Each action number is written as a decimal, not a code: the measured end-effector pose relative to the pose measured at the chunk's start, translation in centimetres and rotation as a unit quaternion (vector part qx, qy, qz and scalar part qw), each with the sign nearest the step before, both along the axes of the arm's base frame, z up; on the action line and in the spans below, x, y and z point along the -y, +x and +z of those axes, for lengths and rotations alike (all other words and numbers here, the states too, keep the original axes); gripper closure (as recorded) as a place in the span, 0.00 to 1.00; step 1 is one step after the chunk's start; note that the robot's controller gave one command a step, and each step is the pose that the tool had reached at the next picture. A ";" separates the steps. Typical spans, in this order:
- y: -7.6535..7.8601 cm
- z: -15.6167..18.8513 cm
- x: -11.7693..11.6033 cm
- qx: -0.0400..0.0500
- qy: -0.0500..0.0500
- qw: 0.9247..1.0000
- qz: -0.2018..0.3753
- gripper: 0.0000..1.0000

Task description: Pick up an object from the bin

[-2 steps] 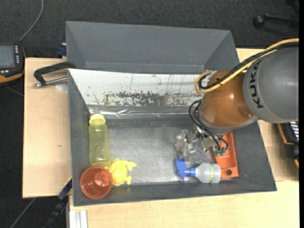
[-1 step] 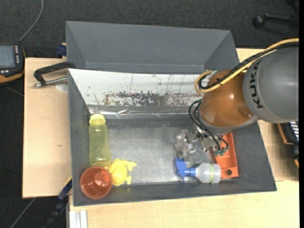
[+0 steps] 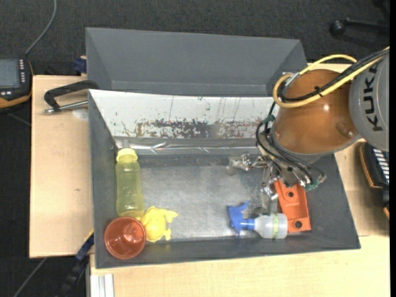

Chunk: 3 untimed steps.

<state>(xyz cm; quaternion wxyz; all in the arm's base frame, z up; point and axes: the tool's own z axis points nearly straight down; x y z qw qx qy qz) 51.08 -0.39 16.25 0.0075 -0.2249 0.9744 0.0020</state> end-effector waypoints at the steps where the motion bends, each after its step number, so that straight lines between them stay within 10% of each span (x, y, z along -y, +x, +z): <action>1: -0.4 3.2 -0.3 0.005 -0.001 0.999 0.042 0.00; 3: -1.2 -6.2 1.2 0.005 0.000 1.000 0.019 0.00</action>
Offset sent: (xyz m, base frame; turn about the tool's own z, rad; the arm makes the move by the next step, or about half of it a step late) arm -0.0096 -0.0311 -0.0925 -0.1418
